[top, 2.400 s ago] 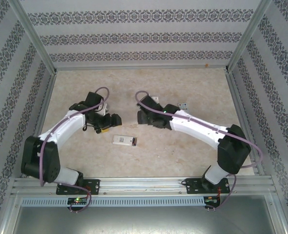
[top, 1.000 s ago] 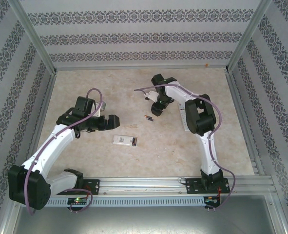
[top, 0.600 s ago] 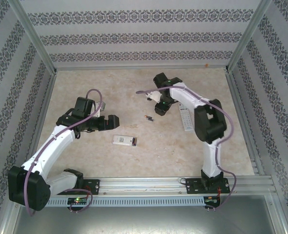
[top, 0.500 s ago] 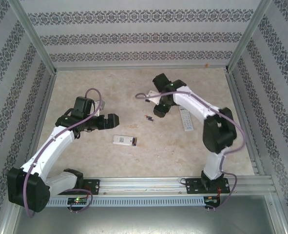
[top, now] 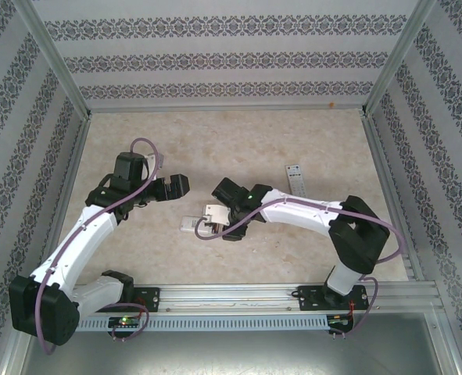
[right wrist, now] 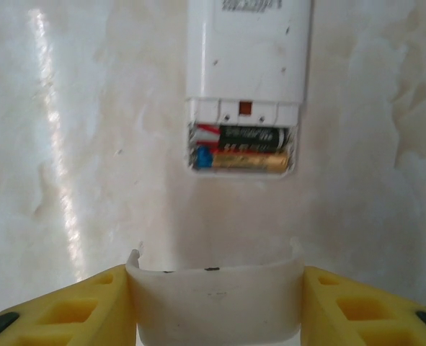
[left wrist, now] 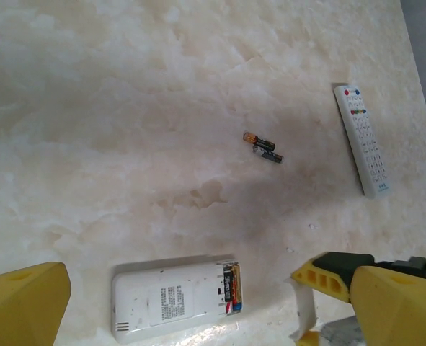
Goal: Load the batteries into the remote control
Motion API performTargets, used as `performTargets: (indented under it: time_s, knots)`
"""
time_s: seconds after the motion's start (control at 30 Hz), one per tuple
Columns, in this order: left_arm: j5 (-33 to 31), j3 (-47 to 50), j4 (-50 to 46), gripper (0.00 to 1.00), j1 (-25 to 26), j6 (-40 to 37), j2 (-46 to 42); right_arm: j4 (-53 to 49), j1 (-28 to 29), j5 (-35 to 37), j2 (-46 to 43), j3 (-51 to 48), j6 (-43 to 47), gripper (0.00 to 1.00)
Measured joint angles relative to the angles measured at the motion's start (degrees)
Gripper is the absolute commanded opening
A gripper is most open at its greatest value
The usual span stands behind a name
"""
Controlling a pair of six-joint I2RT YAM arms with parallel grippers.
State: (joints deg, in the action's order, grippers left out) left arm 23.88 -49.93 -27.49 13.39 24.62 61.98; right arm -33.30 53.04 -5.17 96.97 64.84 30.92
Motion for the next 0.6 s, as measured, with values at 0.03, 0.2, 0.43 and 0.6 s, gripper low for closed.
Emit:
performTargets:
  time_s: [0.03,0.2,0.43,0.6]
  knots:
    - [-0.02,0.17,0.17,1.00,-0.02,0.17,-0.04,0.92,0.00,0.15,0.81,0.07,0.44,0.51]
    - [0.72,1.70,0.44,1.00,-1.33,2.03,-0.42,2.97,0.00,0.00,4.74,1.18,1.07,0.52]
    - [1.03,1.73,-0.42,1.00,-4.96,4.66,1.05,4.00,0.02,-0.48,9.35,5.38,0.46,0.52]
    - [1.40,2.05,-1.64,1.00,-7.98,5.99,2.19,4.39,0.11,-1.36,10.47,6.36,-0.66,0.54]
